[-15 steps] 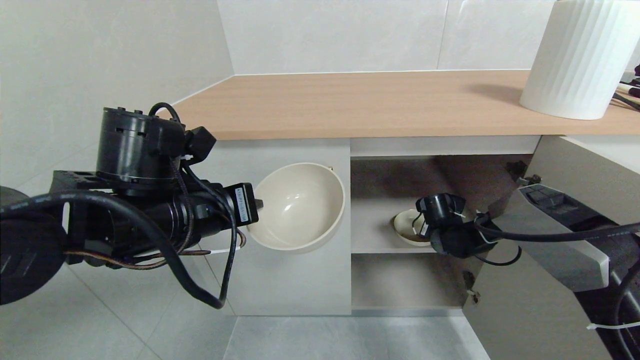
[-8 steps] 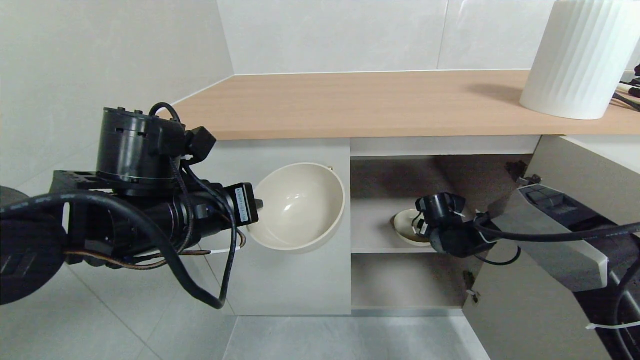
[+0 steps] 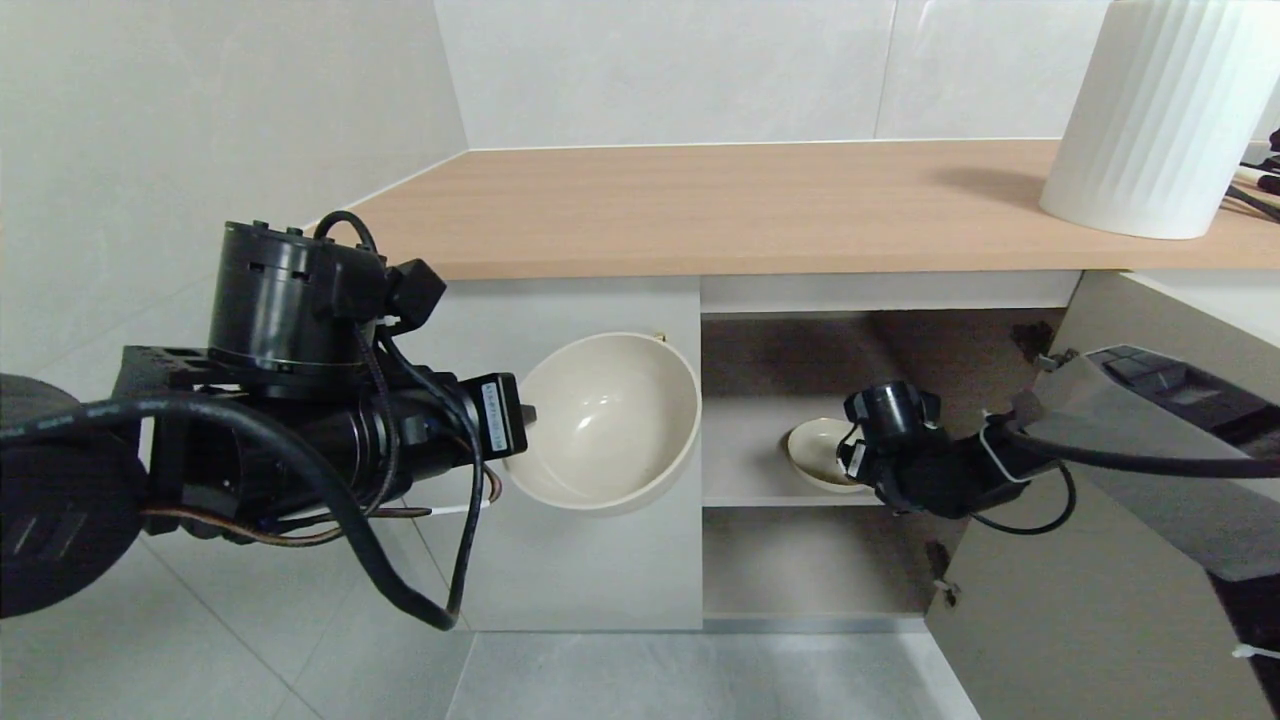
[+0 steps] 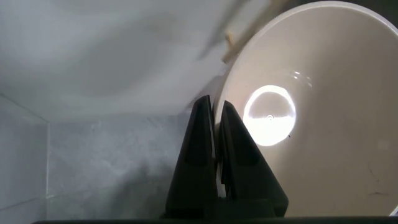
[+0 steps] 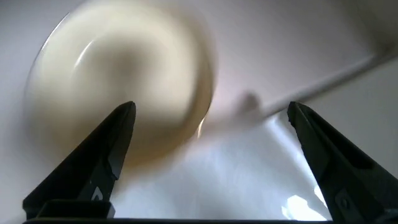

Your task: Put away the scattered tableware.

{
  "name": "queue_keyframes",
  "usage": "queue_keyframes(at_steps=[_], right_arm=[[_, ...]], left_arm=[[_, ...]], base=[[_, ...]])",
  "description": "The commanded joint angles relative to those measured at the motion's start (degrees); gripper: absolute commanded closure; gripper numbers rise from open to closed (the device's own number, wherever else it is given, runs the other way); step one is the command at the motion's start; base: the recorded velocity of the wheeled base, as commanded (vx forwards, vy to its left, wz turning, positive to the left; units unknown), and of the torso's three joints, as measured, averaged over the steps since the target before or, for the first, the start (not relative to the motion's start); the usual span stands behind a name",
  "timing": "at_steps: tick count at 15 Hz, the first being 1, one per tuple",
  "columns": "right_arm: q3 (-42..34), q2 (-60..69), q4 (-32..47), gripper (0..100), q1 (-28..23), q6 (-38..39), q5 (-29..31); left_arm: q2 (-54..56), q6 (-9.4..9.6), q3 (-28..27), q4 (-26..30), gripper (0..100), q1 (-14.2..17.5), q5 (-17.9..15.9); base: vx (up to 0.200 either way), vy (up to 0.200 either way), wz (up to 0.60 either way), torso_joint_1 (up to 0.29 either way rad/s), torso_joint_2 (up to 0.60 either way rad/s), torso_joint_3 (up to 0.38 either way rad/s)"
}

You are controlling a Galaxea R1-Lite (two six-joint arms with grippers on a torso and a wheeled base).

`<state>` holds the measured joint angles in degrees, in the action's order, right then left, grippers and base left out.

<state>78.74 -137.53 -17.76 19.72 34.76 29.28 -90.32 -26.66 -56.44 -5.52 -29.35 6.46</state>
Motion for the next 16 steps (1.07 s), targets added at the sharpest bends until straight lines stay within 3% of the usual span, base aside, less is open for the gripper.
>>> queue_keyframes(at_steps=[1, 3, 6, 10, 13, 16], right_arm=[[-10.18, 12.82, 0.18, 0, 1.9, -4.17, -7.13], [-15.28, 18.35, -0.08, 0, 3.3, -8.12, -9.95], [-21.08, 30.48, 1.06, 0, 6.82, -12.17, -13.73], [-23.02, 43.14, 13.28, 0, 10.95, -15.77, -20.14], [-23.02, 46.57, 19.61, 0, 16.22, -15.86, -22.78], [-23.54, 44.46, 21.01, 0, 20.53, -15.77, -22.6]], left_arm=[[-0.56, 0.03, 0.72, -0.01, 100, -1.76, 0.04], [-1.79, 0.12, 1.34, -0.1, 100, -2.99, 0.13], [-6.36, 2.05, 2.04, -0.19, 100, -5.98, 3.56], [-10.93, 4.16, 2.65, -0.37, 100, -9.67, 6.72], [-12.6, 4.07, 2.92, -0.45, 100, -12.83, 7.78], [-12.6, 4.16, 3.09, -0.45, 100, -15.65, 9.54]], base=[[0.0, 0.0, 0.0, 0.0, 0.0, 0.0], [0.0, 0.0, 0.0, 0.0, 0.0, 0.0], [0.0, 0.0, 0.0, 0.0, 0.0, 0.0], [0.0, 0.0, 0.0, 0.0, 0.0, 0.0], [0.0, 0.0, 0.0, 0.0, 0.0, 0.0], [0.0, 0.0, 0.0, 0.0, 0.0, 0.0]])
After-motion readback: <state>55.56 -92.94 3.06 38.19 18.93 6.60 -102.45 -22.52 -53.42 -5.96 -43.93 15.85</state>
